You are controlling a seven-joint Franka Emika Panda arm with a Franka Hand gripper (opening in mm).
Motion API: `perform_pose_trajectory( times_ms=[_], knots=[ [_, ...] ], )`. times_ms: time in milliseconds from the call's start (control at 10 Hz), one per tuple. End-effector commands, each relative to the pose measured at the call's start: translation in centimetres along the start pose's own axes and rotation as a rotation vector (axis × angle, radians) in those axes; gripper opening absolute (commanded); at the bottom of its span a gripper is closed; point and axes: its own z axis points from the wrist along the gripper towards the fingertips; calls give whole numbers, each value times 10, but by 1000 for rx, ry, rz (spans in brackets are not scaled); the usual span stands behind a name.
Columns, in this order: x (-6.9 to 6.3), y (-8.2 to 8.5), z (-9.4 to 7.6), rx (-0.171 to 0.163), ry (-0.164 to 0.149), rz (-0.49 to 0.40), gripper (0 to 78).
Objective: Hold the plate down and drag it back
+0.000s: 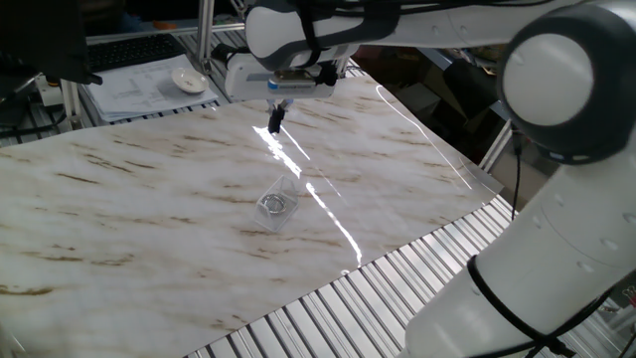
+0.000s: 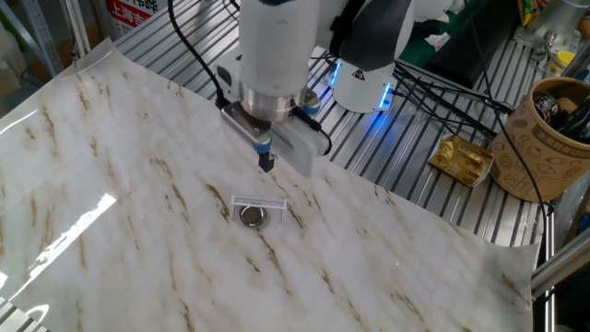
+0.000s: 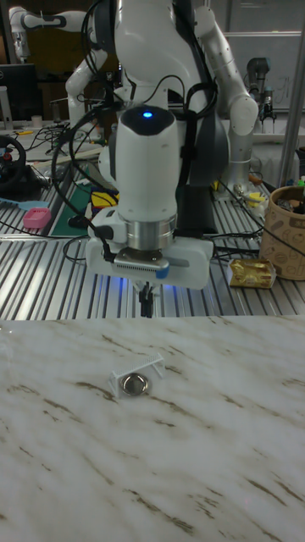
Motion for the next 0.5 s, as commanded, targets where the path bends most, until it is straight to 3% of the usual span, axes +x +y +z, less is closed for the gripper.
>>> perform_pose_trajectory(
  times_ms=[100, 500],
  knots=[
    [-10, 3, 3, 0, -1, 9, 0],
    [-10, 3, 5, 0, -2, 15, 0]
  ],
)
